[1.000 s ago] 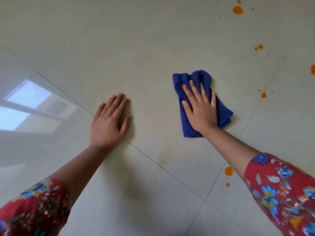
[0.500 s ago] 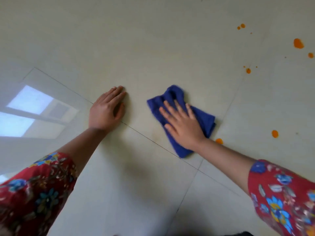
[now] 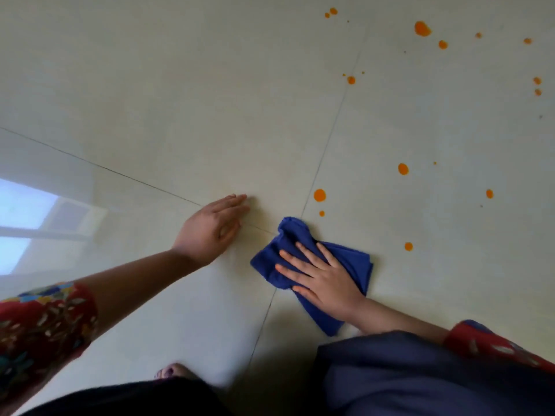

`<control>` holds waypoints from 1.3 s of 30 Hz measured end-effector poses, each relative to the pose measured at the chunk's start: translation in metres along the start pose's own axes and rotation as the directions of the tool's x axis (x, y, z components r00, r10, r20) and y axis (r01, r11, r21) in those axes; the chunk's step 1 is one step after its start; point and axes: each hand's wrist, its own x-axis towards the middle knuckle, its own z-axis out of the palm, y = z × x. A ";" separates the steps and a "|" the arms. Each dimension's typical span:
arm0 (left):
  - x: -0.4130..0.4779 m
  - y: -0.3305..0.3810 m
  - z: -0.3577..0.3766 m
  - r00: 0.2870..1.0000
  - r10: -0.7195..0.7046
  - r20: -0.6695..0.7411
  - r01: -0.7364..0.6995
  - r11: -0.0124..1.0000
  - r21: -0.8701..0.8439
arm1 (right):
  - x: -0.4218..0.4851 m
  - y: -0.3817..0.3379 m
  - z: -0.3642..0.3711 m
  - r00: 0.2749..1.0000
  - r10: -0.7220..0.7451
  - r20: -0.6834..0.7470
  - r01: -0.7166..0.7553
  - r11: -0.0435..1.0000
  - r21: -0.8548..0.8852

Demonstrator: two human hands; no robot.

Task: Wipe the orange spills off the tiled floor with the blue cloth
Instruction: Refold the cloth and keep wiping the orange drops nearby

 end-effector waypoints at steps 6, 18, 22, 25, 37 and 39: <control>0.000 0.046 0.008 0.875 -0.480 0.063 0.434 0.721 -0.540 | 0.010 -0.033 -0.045 0.881 0.458 0.120 -0.238 0.209 0.949; 0.005 0.110 -0.034 0.780 -0.568 0.263 0.414 0.154 -0.897 | 0.041 0.001 -0.145 0.913 0.333 0.238 0.107 -0.755 0.647; 0.007 0.120 -0.058 0.803 -0.572 0.166 0.326 0.189 -0.926 | 0.034 0.041 -0.126 0.681 0.429 0.593 -0.109 -0.742 0.662; 0.007 0.130 -0.067 0.778 -0.609 0.155 0.290 0.130 -0.948 | 0.034 0.037 -0.128 0.732 0.615 0.293 -0.197 -0.221 0.955; 0.015 0.153 -0.091 0.589 -0.739 0.327 0.009 -0.399 -0.917 | 0.063 -0.014 -0.149 0.739 0.490 -0.462 0.035 0.658 0.752; 0.017 0.154 -0.095 0.594 -0.727 0.344 -0.026 -0.444 -0.895 | 0.072 -0.018 -0.148 0.745 0.463 -0.480 0.014 0.708 0.706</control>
